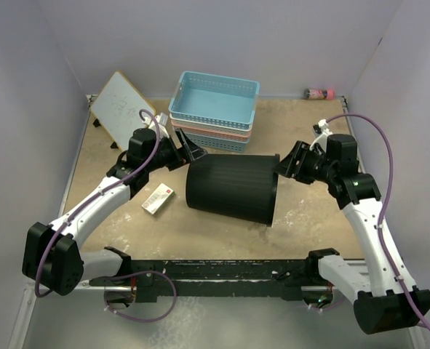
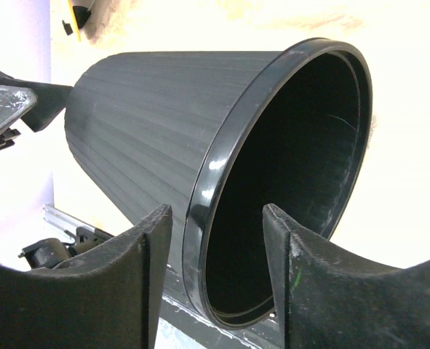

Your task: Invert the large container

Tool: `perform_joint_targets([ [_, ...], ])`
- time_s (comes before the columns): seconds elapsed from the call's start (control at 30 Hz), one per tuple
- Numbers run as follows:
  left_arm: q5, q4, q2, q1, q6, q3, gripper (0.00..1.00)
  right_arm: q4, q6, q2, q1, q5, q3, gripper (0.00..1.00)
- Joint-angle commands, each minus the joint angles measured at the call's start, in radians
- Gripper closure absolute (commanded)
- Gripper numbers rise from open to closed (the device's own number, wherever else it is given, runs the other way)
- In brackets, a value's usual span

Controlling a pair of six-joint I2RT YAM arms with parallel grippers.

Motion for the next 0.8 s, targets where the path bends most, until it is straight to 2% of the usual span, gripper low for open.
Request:
perform_joint_targets([
  [0.0, -0.002, 0.009, -0.002, 0.002, 0.011, -0.002, 0.20, 0.005, 0.006, -0.008, 0.002, 0.006, -0.013, 0.47],
  [0.17, -0.043, -0.036, -0.012, 0.002, 0.030, -0.009, 0.20, 0.036, 0.014, -0.002, 0.002, -0.040, -0.016, 0.52],
  [0.53, -0.005, -0.020, -0.020, 0.001, 0.016, -0.034, 0.20, 0.054, 0.012, 0.019, 0.002, -0.050, -0.057, 0.80],
  [0.77, 0.065, 0.050, -0.034, 0.002, -0.045, -0.008, 0.20, 0.065, 0.012, 0.026, 0.002, -0.043, -0.066, 0.88],
])
